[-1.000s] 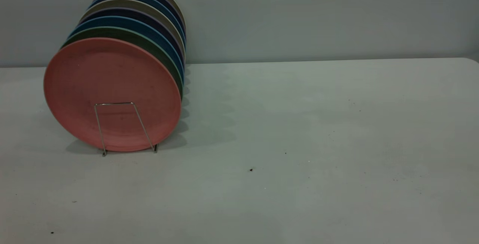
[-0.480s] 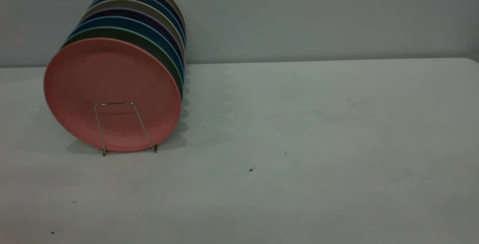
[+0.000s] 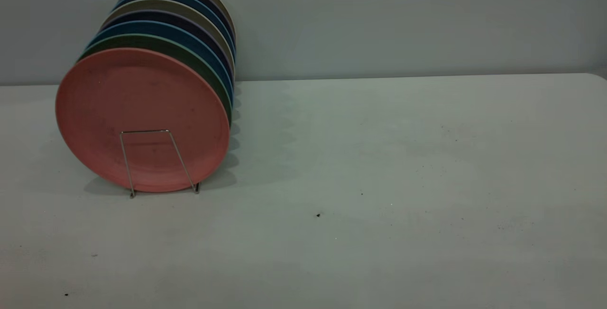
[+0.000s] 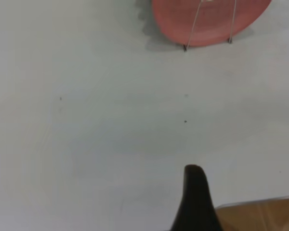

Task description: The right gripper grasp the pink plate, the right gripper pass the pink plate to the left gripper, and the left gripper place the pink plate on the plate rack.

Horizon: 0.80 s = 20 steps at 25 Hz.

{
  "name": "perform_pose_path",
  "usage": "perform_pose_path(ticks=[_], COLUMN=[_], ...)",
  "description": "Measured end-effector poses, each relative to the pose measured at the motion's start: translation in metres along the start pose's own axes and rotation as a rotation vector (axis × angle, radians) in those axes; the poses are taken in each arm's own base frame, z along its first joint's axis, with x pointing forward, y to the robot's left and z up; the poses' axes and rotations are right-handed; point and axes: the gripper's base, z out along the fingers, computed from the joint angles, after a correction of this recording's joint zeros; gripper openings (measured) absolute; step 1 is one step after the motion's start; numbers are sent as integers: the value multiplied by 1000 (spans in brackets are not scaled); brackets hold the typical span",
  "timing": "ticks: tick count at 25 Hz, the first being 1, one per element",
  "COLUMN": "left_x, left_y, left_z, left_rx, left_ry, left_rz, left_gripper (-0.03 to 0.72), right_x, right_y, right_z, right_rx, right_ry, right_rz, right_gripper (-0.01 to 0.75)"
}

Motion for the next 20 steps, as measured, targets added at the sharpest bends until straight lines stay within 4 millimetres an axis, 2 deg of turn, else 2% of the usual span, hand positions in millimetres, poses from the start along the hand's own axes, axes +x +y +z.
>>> perform_pose_path(ticks=[20], left_x=[5], left_y=[-4], left_z=[2], left_rx=[37], left_ry=[-7], left_rz=[-65], left_gripper=[580], right_x=[0], right_y=[0], right_z=[2], right_rx=[-2], right_ry=[-7], right_rz=[0], right_gripper=[446])
